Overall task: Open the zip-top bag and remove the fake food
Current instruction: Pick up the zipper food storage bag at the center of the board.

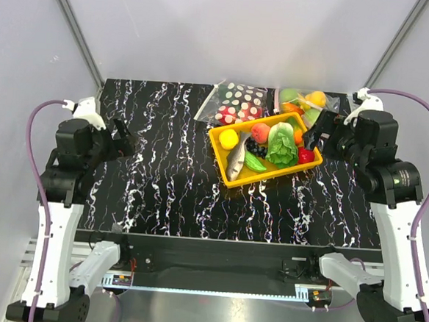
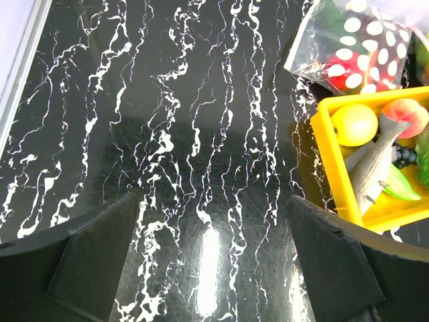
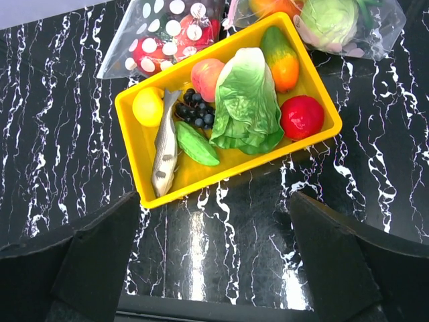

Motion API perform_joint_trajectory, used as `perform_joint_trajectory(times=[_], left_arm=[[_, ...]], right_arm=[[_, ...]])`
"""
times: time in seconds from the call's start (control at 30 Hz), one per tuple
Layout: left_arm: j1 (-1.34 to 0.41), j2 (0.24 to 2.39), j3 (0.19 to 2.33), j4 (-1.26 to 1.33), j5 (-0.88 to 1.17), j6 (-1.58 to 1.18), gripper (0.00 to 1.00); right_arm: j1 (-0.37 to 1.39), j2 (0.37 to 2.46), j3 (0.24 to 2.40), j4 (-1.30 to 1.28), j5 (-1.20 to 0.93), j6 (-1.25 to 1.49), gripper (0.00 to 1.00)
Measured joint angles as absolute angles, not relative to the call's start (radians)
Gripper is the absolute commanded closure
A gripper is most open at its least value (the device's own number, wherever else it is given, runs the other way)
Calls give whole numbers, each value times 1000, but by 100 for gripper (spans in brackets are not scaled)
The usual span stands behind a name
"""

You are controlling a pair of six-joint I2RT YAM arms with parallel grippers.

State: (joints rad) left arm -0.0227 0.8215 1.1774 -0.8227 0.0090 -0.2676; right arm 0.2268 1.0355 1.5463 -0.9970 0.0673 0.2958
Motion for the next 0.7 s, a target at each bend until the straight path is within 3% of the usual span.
perform_joint_trajectory(times=[0.37, 0.7], left_arm=[[-23, 836, 1195, -935, -52, -266, 1], [-23, 906, 1197, -866, -94, -262, 1]], right_arm=[[227, 1091, 1544, -927, 41, 202, 0], [227, 1466, 1675, -823, 12, 179, 0]])
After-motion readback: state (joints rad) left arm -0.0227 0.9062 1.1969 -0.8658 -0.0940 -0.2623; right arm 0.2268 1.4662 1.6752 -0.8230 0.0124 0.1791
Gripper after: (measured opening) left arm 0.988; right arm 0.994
